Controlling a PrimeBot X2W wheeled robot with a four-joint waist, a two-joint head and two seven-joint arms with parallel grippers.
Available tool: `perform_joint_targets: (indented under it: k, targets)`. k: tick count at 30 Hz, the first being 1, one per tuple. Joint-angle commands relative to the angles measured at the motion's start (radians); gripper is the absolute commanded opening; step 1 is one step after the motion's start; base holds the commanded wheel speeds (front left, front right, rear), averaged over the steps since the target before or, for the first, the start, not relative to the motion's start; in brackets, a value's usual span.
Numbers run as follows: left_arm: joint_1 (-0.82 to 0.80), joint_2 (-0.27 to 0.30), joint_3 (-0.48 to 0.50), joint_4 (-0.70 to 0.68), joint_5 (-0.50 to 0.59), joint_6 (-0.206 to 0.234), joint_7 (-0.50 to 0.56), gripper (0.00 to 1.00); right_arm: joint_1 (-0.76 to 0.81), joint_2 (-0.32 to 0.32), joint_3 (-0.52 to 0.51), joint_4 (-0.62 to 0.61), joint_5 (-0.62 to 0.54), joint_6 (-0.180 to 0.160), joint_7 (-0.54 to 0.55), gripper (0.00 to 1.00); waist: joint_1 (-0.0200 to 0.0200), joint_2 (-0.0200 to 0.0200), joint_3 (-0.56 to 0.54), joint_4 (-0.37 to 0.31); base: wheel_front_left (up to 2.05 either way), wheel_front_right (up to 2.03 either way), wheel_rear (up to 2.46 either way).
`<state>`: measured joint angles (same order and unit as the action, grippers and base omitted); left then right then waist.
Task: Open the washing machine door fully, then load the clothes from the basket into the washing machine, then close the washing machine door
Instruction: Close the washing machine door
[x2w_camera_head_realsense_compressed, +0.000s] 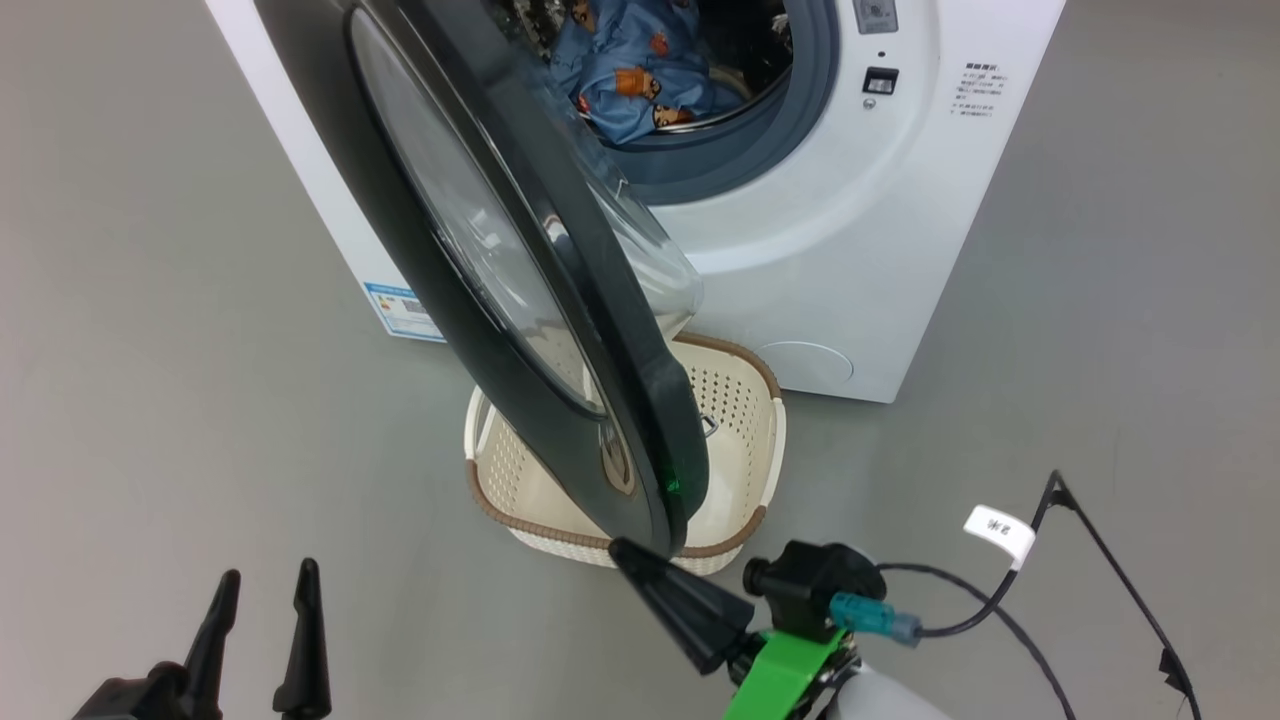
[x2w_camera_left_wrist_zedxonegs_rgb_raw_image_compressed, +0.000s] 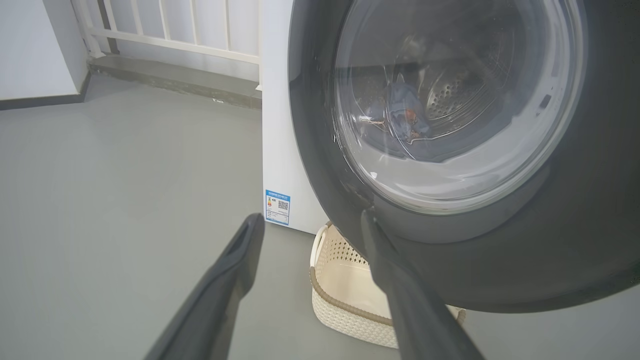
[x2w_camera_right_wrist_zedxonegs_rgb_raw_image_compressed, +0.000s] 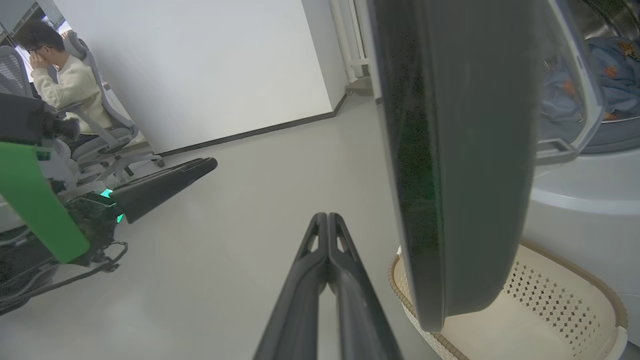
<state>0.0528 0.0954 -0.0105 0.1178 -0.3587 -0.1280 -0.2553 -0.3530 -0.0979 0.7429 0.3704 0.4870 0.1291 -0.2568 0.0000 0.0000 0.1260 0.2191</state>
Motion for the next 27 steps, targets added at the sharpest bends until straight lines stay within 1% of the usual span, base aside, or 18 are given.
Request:
perform_joint_targets:
  k: [1, 18, 27]
  targets:
    - [-0.043, 0.015, 0.033, -0.018, -0.010, -0.003, -0.006, 1.00, -0.024, 0.025, -0.002, -0.013, -0.003, 0.002, -0.005, 0.00, 0.0000, 0.0000, 0.007, -0.001, 0.00, 0.00, 0.00]
    - [-0.084, 0.015, 0.019, -0.025, -0.012, -0.003, -0.006, 1.00, -0.071, 0.041, -0.171, -0.002, -0.054, 0.002, -0.005, 0.00, 0.0000, 0.0000, 0.054, -0.013, 0.00, 0.00, 0.00]
    - [-0.120, 0.011, 0.000, -0.035, -0.014, -0.003, -0.006, 1.00, -0.135, 0.022, -0.288, -0.005, -0.091, 0.002, -0.005, 0.00, 0.0000, 0.0000, 0.100, -0.010, 0.00, 0.00, 0.00]
